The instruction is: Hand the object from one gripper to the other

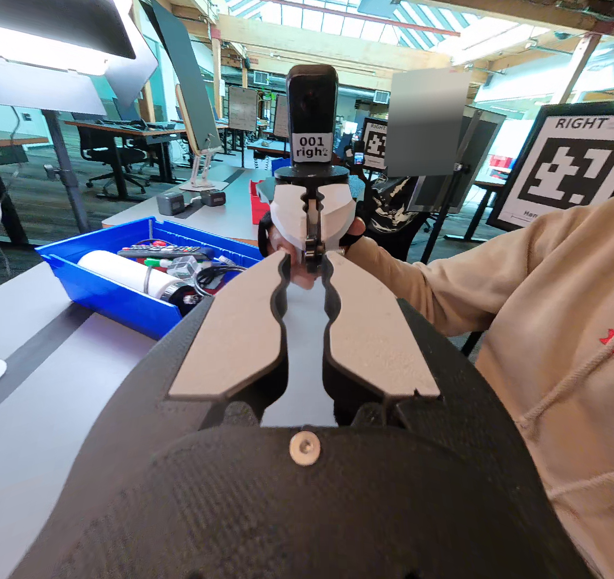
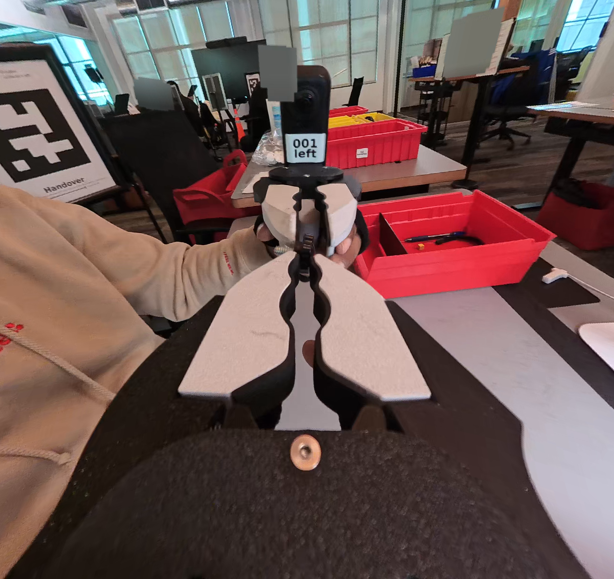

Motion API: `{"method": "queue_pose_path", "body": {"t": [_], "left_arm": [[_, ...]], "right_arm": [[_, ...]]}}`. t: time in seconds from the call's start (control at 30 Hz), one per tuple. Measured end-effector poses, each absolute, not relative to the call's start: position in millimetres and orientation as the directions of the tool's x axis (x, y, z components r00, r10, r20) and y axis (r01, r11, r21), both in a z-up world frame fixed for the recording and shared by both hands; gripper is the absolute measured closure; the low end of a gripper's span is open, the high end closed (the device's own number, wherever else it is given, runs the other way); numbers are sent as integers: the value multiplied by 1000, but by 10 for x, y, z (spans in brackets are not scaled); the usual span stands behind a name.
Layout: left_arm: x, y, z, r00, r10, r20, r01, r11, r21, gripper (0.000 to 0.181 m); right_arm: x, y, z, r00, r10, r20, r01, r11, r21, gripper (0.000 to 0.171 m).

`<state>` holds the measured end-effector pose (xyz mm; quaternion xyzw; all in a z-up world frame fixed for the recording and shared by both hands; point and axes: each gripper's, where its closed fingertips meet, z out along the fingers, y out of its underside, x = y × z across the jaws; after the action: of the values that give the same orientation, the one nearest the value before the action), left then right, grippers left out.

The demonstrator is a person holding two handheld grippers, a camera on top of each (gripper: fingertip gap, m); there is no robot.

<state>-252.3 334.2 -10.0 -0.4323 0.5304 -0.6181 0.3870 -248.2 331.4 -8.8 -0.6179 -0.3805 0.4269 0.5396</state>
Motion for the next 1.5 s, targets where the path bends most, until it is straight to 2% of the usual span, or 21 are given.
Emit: {"method": "queue_pose_path", "body": {"t": [0.13,0.37,0.57,0.67,0.77,0.83,0.9,1.07,1.13,1.27,1.5], "left_arm": [[-2525,3281,-108,-356,-925,132,5,-143,-990,163],[-2512,3158,-108,-427,-890,158,-5,-172,-985,173],[-2477,3232,37,-382,-909,166,99,-219,-971,175],[-2508,3336,158,-357,-913,197,198,-280,-939,176],[-2511,3362,191,-357,-910,210,242,-307,-920,176],[-2493,3338,193,-357,-911,204,255,-305,-918,175],[-2476,3311,185,-359,-912,198,251,-298,-921,175],[-2475,3270,188,-373,-909,188,244,-291,-925,176],[-2477,3245,157,-387,-903,185,210,-282,-936,175],[-2551,3240,141,-420,-885,201,143,-283,-948,163],[-2524,3184,-197,-411,-880,239,-110,-213,-971,167]], "right_arm": [[-2487,3257,-95,318,941,-119,27,-135,-991,166],[-2471,3192,-43,269,953,-143,-4,-147,-989,166],[-2420,3248,105,287,945,-154,-120,-124,-985,166],[-2403,3273,143,304,944,-129,-154,-85,-984,155],[-2438,3307,155,316,940,-127,-183,-71,-980,151],[-2495,3335,114,330,936,-125,-171,-71,-983,153],[-2514,3352,114,354,931,-95,-172,-35,-984,164],[-2513,3307,124,319,941,-114,-166,-63,-984,166],[-2511,3282,97,300,945,-128,-134,-91,-987,166],[-2510,3242,-62,297,946,-129,-2,-135,-991,166],[-2578,3114,-392,251,961,-119,220,-176,-960,166]]}}
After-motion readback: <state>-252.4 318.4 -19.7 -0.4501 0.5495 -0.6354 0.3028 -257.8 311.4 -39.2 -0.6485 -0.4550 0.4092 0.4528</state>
